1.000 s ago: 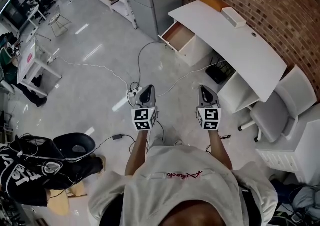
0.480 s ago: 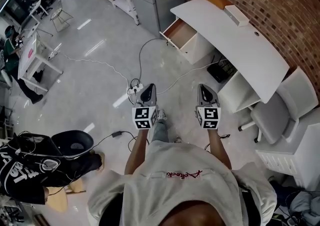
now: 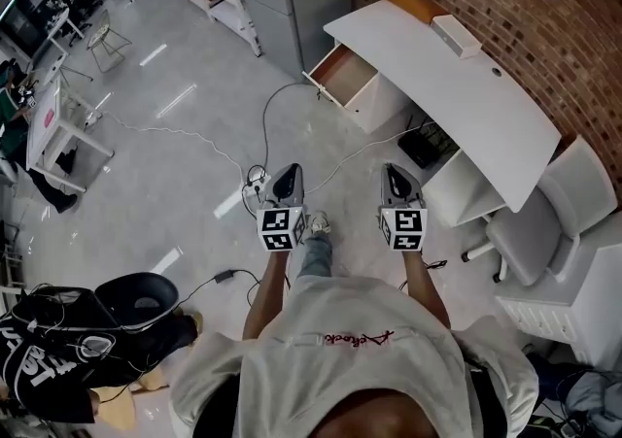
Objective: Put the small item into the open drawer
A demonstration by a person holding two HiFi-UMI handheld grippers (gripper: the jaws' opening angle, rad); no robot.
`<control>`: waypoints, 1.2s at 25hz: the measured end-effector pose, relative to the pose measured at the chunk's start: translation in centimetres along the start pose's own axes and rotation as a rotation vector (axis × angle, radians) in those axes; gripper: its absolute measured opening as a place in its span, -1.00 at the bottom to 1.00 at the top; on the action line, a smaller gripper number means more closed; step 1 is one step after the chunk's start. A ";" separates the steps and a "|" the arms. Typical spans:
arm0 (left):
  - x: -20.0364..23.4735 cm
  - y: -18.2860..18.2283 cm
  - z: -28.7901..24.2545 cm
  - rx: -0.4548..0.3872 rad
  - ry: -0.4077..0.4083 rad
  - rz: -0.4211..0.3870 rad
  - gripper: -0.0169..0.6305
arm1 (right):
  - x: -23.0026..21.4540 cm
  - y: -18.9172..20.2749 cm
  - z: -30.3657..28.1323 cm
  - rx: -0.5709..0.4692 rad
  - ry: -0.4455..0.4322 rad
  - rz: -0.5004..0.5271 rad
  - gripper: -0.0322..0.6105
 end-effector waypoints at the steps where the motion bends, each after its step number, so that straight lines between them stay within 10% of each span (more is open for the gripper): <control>1: 0.3 0.2 -0.9 -0.001 0.006 0.002 -0.92 | -0.2 0.2 -0.7 0.002 0.003 0.002 -0.86; 30: 17.3 -0.6 -29.8 -0.019 0.117 0.032 -0.92 | -5.3 -0.4 -31.8 -0.010 0.084 0.049 -0.86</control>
Point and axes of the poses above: the fingertips, and each gripper's own axes: z backward along the fingers, x to its left, y out of its underside, the point moved 7 cm from there along z, backward along the fingers, and after that the axes turned 13 degrees about -x, right-handed, at the moved point
